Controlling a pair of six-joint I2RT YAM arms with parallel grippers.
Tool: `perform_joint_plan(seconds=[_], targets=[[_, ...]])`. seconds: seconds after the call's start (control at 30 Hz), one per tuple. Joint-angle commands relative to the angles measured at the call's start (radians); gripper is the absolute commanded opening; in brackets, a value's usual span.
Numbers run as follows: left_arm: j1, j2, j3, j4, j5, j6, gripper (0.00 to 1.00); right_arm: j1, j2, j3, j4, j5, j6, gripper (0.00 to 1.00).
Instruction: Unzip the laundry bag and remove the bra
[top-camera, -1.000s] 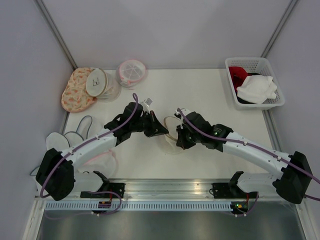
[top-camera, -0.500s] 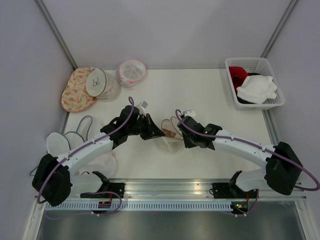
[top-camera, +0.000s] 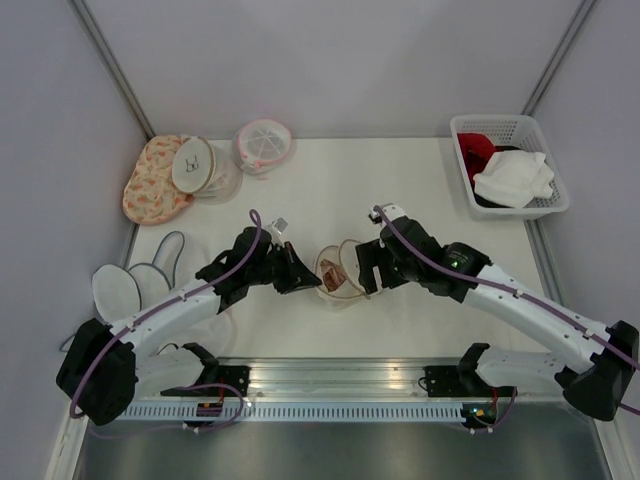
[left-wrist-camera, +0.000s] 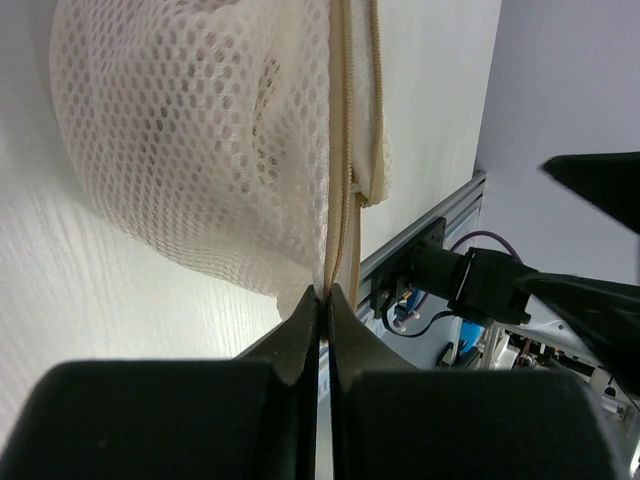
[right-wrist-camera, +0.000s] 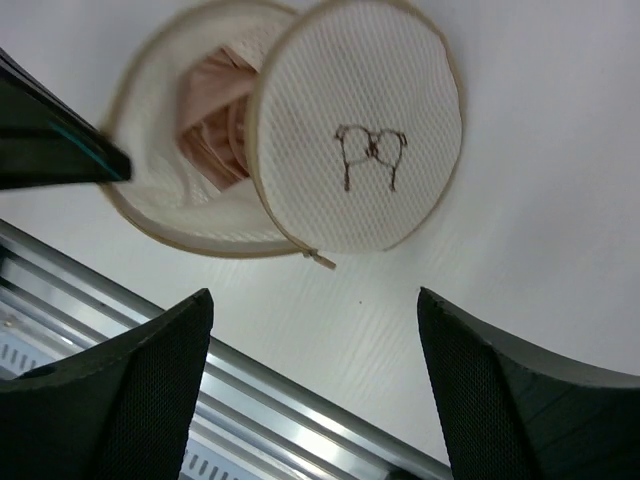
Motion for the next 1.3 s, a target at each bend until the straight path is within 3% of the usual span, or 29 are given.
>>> perform_joint_plan(seconds=[0.0,0.27,0.4,0.73,1.03,1.27], targets=[[-0.017,-0.011,-0.044,0.082,0.011,-0.07,0.02,0.001,0.072,0.133,-0.019,0.013,-0.058,0.86],[-0.071,-0.05,-0.142,0.169,-0.021,-0.138,0.02,0.0,0.345,0.314,-0.009,0.074,-0.049,0.61],[-0.109,-0.047,-0.184,0.223,-0.036,-0.187,0.02,0.003,0.448,0.387,-0.027,0.133,-0.026,0.61],[-0.183,0.01,-0.25,0.369,-0.071,-0.259,0.02,0.017,0.615,0.415,0.007,0.108,0.009,0.65],[-0.184,0.019,-0.279,0.407,-0.071,-0.268,0.02,0.063,0.579,0.417,0.077,0.036,0.018,0.66],[-0.184,0.01,-0.291,0.413,-0.074,-0.278,0.02,0.078,0.686,0.49,-0.001,0.119,0.02,0.65]])
